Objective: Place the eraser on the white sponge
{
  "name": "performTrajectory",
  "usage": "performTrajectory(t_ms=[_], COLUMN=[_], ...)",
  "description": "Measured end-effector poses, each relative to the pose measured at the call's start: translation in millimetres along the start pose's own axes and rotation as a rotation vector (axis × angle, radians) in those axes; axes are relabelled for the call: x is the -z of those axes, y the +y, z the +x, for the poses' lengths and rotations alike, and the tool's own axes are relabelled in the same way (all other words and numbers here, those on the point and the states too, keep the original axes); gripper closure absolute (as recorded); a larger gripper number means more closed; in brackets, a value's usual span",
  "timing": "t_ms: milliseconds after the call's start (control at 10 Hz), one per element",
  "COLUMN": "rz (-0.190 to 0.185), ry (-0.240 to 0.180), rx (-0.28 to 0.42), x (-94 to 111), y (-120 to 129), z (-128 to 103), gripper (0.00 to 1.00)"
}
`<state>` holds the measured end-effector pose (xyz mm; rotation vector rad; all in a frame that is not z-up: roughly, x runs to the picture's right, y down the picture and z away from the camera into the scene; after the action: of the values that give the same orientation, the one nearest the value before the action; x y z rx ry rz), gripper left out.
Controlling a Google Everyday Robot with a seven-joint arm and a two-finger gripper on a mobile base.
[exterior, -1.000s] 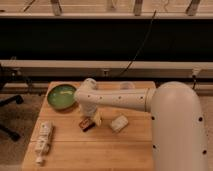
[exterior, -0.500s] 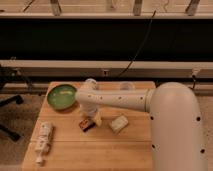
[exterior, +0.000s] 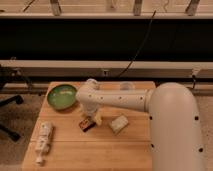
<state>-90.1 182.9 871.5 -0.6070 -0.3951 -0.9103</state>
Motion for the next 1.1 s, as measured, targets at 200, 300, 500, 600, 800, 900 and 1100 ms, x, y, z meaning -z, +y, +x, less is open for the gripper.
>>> performTrajectory(t_ms=[200,300,500,600,800,900,1100], rz=[-0.002,-0.015,-0.019,-0.027,-0.027,-0.027,-0.023], ry=[-0.001,0.002,0.002,0.003,0.008,0.010,0.026], rx=[-0.004,-0.009,-0.012,-0.009,-0.004,-0.001,0.014], x=[0.6,2.8,4.5,6.8,14.0,17.6,35.6], y=[0.9,3.8,5.0,6.2,4.7,3.9,-1.0], z=[-0.2,-0.6,-1.5,-3.0,-4.5,-4.8,-2.8], gripper=[0.38,0.50,0.65,0.80,0.96,1.00,1.00])
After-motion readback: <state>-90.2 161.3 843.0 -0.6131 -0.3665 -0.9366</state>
